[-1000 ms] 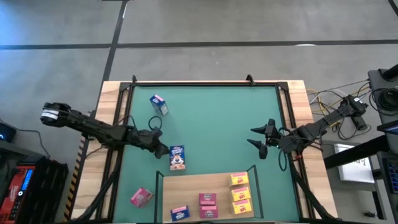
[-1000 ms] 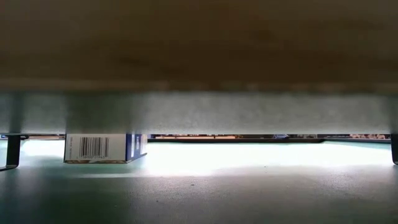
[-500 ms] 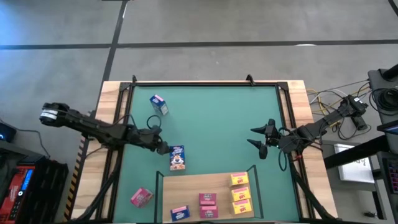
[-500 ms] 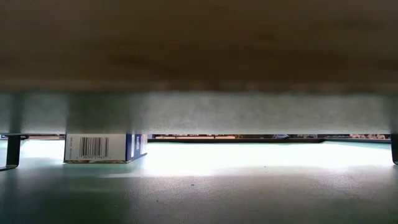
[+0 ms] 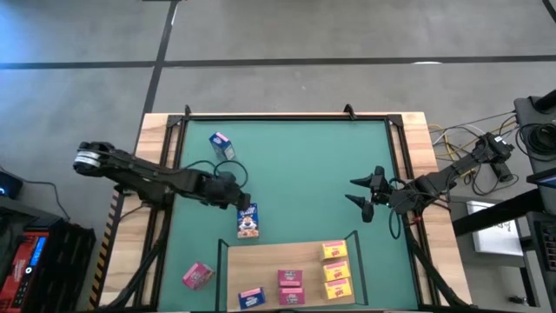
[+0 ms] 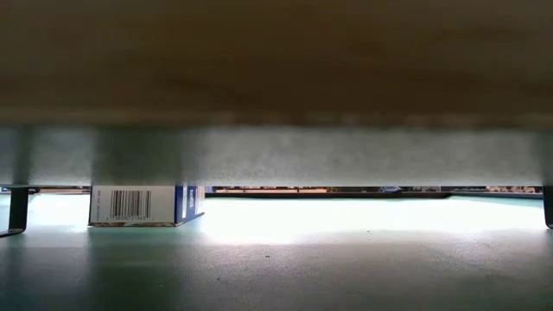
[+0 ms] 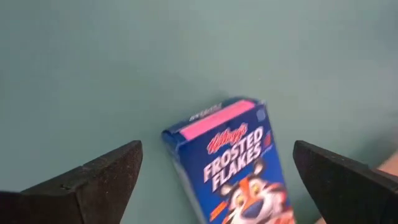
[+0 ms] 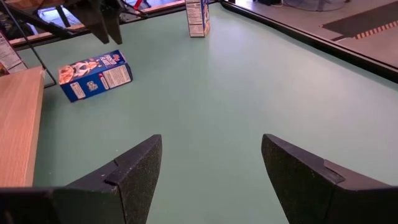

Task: Stack cereal on shelf
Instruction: Put the bottom blue cereal box on the shelf aligned with the other blue cereal box

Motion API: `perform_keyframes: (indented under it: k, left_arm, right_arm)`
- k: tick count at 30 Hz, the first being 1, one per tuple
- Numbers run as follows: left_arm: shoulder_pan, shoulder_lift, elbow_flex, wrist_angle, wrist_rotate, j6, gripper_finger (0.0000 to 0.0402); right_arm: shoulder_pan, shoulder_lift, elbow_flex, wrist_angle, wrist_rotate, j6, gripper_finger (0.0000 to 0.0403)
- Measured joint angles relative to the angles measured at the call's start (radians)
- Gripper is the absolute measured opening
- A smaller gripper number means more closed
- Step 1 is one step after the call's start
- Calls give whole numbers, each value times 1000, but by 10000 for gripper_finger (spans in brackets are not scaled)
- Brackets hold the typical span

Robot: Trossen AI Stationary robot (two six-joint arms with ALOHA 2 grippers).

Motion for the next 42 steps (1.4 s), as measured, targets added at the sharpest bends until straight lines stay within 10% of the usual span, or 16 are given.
perform_keyframes:
  k: [20, 42]
  left_arm:
    - [78, 322, 257, -180, 79, -149, 400]
    - [74, 397, 272, -201, 231, -283, 394]
  right_arm:
    - [0, 0, 0, 0, 0, 0, 265]
    - [0, 0, 0, 0, 0, 0, 265]
